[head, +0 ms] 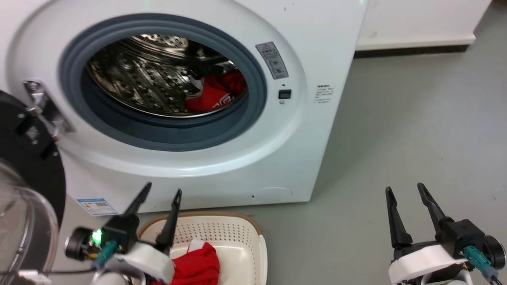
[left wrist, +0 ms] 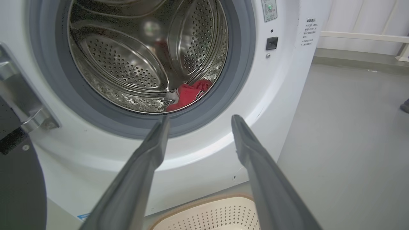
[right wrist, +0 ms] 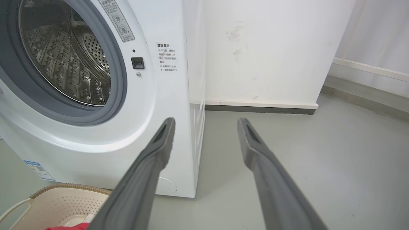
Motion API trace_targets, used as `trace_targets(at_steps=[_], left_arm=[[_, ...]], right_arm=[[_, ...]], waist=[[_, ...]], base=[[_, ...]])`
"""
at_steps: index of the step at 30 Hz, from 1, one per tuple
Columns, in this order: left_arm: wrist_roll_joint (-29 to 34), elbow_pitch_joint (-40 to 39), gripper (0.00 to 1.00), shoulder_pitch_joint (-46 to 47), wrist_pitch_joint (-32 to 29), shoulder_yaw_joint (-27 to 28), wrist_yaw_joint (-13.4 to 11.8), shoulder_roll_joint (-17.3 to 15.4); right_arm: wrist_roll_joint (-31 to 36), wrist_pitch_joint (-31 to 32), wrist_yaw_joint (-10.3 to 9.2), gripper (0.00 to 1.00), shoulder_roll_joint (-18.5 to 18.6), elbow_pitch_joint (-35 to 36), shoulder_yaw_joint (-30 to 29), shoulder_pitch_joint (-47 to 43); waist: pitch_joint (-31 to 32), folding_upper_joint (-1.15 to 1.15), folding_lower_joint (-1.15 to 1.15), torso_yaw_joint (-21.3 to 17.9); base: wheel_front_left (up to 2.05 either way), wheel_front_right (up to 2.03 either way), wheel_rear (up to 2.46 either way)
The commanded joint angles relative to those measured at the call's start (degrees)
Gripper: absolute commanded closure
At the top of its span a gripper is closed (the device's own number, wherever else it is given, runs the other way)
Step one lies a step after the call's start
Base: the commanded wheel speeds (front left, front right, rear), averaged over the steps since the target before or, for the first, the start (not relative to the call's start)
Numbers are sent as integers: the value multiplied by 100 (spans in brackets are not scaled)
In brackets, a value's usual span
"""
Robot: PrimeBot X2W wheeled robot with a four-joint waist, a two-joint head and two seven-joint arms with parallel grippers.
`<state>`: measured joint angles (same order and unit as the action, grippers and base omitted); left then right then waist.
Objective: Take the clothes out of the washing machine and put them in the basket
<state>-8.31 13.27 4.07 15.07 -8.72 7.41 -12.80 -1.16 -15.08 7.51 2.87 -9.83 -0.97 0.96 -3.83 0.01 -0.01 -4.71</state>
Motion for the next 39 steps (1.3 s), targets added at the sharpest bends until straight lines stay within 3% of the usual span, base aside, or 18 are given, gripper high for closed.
trace_targets(at_steps=[1,11,16,20,28,33,36,39], left_arm=[[-61,85,0,282,11,-35,8,-163],[-581,749,0,2287,-779,-627,2,-1310],[-1041,1162,0,3551,-1534,-801,3,-1820],[-1228,1499,0,4591,-2105,-1274,2,-2243],[-1758,2471,0,6381,-2913,-1632,2,-2430],[-1740,3020,0,7469,-3526,-1991,1,-2618],[-1823,3383,0,7975,-3868,-2002,2,-2585],[-2036,3896,0,8563,-4580,-2024,2,-2509]], right_arm=[[-49,-13,-4,0,2,26,62,90],[-284,-14,-4,0,0,117,190,460],[-464,-14,-5,0,-3,187,224,641],[-581,-14,-4,0,-6,253,276,754],[-879,-14,-4,0,-6,332,487,1006],[-1018,-14,-4,0,-3,415,701,1111],[-1097,-14,-4,0,-4,459,781,1127],[-1251,-14,-4,0,-3,468,882,1145]], waist=[[-260,-1,1,-250],[-1363,-1,1,-1073],[-2023,-1,1,-1429],[-2556,-1,1,-1613],[-3423,-1,1,-1861],[-3873,-1,1,-2040],[-4082,-1,1,-2160],[-4306,-1,1,-2327]], base=[[0,0,0],[0,0,0],[0,0,0],[0,0,0],[0,0,0],[0,0,0],[0,0,0],[0,0,0]])
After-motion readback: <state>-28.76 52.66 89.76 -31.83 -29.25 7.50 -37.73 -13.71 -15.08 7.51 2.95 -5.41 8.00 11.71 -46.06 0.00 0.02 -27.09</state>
